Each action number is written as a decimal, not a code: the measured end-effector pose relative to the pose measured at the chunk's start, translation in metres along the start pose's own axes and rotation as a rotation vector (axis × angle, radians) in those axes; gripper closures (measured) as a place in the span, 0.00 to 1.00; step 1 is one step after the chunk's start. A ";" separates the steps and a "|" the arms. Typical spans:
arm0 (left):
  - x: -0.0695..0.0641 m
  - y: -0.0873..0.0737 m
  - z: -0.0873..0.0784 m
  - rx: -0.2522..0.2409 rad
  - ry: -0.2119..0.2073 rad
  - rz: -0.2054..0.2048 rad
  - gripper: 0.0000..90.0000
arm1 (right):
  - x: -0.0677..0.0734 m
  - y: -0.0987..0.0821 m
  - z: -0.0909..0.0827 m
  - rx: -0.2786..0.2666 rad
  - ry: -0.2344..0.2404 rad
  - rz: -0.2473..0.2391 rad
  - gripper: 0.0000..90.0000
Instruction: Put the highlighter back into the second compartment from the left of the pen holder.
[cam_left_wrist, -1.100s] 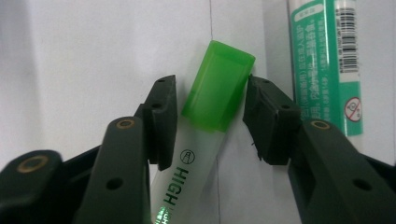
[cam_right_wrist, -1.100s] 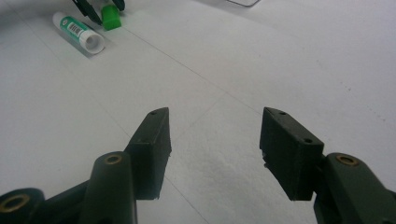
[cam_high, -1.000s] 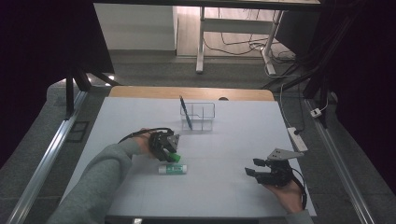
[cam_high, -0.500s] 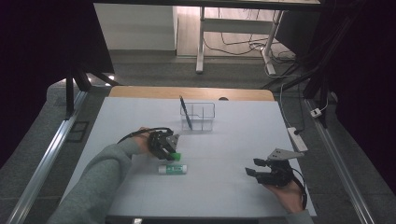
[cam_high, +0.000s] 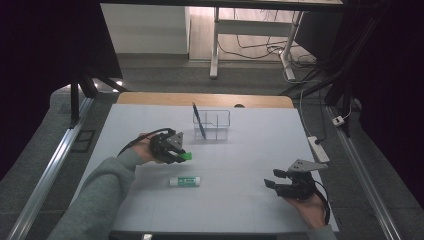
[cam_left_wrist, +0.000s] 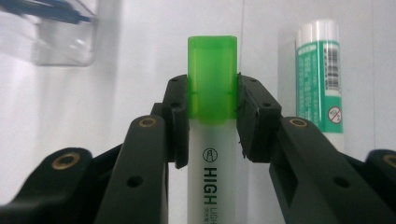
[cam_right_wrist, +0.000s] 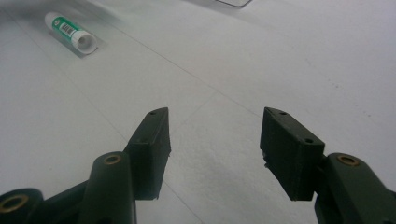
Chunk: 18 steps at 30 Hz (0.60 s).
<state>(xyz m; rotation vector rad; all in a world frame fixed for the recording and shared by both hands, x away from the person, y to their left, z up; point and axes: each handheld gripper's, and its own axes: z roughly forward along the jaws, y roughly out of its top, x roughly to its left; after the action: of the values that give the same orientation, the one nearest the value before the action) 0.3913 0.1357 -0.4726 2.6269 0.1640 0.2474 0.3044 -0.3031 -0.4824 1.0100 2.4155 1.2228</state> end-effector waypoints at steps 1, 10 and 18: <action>-0.001 -0.001 -0.002 -0.011 0.009 -0.010 0.74 | 0.000 0.000 -0.001 -0.005 -0.004 0.000 0.47; -0.004 -0.004 -0.026 -0.103 0.101 -0.101 0.74 | -0.005 -0.002 -0.003 -0.013 -0.025 0.006 0.47; -0.007 -0.006 -0.040 -0.191 0.147 -0.167 0.74 | -0.008 -0.002 -0.002 -0.019 -0.040 -0.005 0.46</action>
<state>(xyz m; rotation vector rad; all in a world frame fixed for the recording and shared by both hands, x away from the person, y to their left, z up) 0.3760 0.1584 -0.4416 2.3897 0.3881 0.3794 0.3081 -0.3104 -0.4831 1.0120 2.3712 1.2096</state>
